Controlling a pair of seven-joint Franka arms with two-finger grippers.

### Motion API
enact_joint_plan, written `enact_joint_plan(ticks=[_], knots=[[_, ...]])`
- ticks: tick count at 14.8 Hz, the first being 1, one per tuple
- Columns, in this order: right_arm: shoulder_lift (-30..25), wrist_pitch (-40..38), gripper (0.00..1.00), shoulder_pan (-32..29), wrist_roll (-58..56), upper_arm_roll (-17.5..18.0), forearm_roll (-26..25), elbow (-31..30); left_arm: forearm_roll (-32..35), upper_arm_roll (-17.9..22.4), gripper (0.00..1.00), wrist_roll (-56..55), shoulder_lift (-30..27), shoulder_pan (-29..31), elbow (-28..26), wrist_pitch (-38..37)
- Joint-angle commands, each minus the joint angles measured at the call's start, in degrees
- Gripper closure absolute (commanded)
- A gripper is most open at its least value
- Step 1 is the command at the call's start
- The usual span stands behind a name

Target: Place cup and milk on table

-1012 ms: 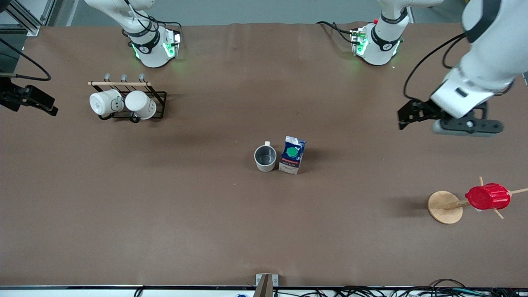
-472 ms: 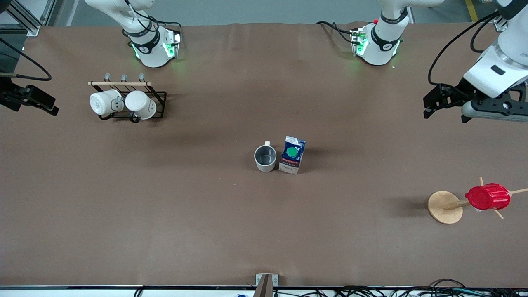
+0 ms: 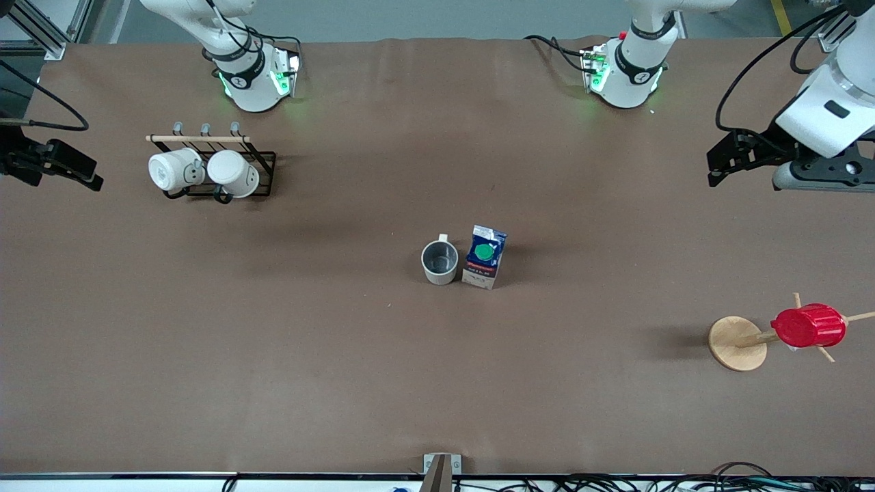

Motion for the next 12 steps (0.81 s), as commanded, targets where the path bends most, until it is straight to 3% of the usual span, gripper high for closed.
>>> enact_joint_plan(ticks=[1,12], knots=[[-1.03,-0.18,0.00,-0.22,-0.85,-0.14,0.83,-1.15,0.50,-0.42,0.02,-1.13,-0.70,0.19,-0.83,-0.88],[-1.03,-0.10,0.00,-0.13,-0.85,-0.14,0.83,-1.15,-1.97,-0.50,0.03,-1.31,-2.28,0.89,-4.78,3.60]])
